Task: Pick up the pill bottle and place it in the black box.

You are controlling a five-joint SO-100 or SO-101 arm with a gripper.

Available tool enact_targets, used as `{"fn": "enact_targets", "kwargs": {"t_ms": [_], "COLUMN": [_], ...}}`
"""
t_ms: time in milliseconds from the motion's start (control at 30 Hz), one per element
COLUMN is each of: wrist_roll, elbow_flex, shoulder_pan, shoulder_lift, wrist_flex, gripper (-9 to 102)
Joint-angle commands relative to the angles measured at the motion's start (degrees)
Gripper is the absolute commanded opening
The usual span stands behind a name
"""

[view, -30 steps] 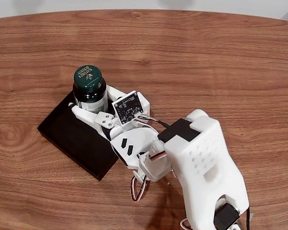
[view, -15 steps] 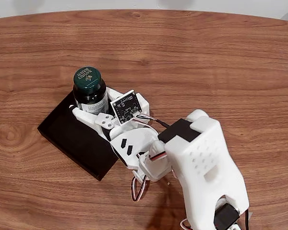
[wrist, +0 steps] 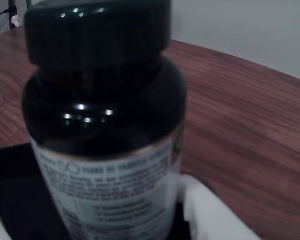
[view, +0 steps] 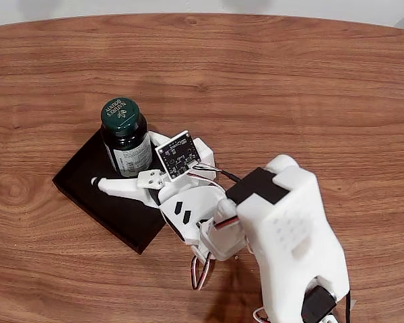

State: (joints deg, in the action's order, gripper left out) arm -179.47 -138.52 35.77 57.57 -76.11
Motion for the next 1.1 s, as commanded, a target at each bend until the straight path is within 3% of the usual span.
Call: {"fn": "enact_targets", "kwargs": {"t_ms": [0,567,867,1067], "wrist_roll": [-0.26,-2.81,-3.87,-3.16], "elbow_flex": [-1.85,-18.98,-22.41,-23.99], "shoulder_pan": [-0.79,-5.62,-13.89,-19.42], "shoulder_lift": [7.21,34.89,52.47,63.90], "wrist_flex": [0.44,8.35,25.22,37.79], "gripper": [49,50,45,36]}}
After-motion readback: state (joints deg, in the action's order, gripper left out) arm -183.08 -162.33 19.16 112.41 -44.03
